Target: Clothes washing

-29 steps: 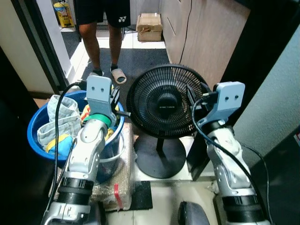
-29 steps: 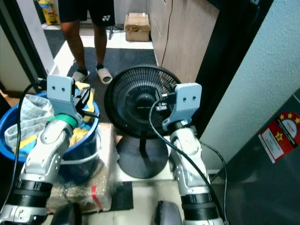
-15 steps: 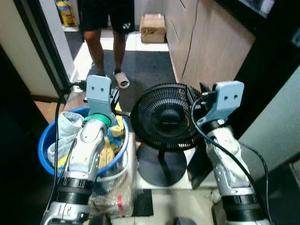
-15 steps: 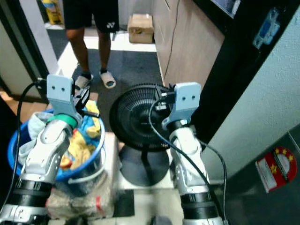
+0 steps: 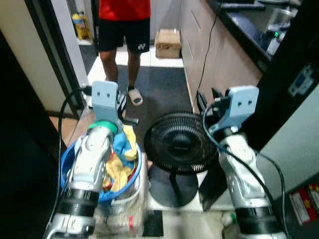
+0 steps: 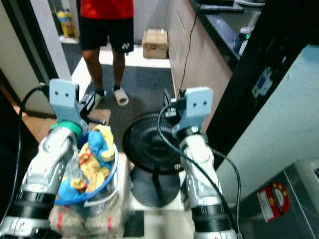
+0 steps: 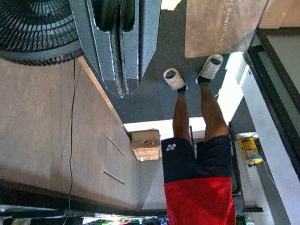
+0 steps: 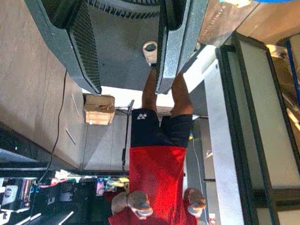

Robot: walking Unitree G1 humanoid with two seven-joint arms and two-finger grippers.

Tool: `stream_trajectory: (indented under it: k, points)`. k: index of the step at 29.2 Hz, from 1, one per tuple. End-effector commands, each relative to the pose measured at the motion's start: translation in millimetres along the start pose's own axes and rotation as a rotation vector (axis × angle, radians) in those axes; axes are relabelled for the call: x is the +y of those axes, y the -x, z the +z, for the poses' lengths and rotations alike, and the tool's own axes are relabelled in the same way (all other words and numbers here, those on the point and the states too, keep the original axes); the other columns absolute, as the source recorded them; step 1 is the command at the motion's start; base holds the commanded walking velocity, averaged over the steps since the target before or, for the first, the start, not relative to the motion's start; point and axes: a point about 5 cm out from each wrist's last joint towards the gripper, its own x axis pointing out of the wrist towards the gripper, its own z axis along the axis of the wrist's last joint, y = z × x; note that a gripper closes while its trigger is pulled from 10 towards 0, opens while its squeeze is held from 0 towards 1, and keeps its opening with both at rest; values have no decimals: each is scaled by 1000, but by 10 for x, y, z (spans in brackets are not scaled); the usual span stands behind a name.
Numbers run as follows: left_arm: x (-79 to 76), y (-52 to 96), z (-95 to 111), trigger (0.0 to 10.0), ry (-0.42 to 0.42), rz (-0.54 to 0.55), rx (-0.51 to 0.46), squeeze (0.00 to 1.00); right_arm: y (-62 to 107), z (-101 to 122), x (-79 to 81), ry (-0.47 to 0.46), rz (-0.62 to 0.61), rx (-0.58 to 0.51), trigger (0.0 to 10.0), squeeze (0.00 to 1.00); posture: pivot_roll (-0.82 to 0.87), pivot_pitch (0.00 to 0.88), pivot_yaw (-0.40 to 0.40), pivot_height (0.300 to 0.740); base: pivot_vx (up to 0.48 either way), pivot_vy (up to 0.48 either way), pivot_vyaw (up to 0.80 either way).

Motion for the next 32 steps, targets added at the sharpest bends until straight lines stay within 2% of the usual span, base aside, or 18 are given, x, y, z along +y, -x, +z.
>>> stream_trajectory:
  k: [1, 32]
  points:
    - [-1, 16, -57, 10000, 0, 2, 20, 0, 12, -25, 7, -2, 1, 8, 10000, 0, 65, 7, 3, 730, 0, 0, 0]
    - [-29, 21, -67, 10000, 12, -4, 21, 0, 27, -41, 17, 3, -15, 4, 10000, 0, 65, 13, 4, 740, 0, 0, 0]
